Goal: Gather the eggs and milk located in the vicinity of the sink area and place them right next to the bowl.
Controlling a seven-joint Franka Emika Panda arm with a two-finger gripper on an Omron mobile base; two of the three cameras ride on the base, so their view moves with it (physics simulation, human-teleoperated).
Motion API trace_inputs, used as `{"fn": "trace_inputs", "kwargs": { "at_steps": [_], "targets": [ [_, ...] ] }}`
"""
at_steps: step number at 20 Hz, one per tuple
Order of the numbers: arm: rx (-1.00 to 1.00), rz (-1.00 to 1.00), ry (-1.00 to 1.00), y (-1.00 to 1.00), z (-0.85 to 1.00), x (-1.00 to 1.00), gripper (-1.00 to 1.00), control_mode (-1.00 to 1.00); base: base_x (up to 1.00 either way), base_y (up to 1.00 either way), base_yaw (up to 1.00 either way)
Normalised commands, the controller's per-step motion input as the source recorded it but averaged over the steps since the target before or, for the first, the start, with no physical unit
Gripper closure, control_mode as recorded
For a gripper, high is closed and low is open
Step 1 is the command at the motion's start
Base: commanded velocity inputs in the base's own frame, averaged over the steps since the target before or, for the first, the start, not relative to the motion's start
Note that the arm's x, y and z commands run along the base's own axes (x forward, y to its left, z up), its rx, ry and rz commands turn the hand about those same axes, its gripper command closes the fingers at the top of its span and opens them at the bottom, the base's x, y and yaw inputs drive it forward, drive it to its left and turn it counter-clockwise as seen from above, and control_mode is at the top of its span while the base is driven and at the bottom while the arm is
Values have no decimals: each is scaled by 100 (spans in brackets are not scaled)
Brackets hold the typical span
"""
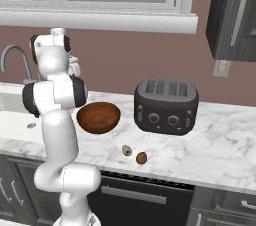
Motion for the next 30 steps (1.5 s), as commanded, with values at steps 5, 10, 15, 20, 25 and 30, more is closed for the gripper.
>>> {"fn": "trace_inputs", "kwargs": {
  "at_steps": [5, 10, 15, 20, 25, 30],
  "targets": [
    [0, 3, -6, 1, -34, -68, 100, -100, 0, 0, 0],
    [0, 0, -2, 0, -62, -6, 100, -100, 0, 0, 0],
    [3, 0, 0, -7, -7, 0, 100, -100, 0, 0, 0],
    [0, 0, 4, -7, -6, 0, 100, -100, 0, 0, 0],
    [0, 0, 0, -1, 0, 0, 100, -100, 0, 0, 0],
    [0, 0, 0, -1, 0, 0, 100, -100, 0, 0, 0]
  ]
}}
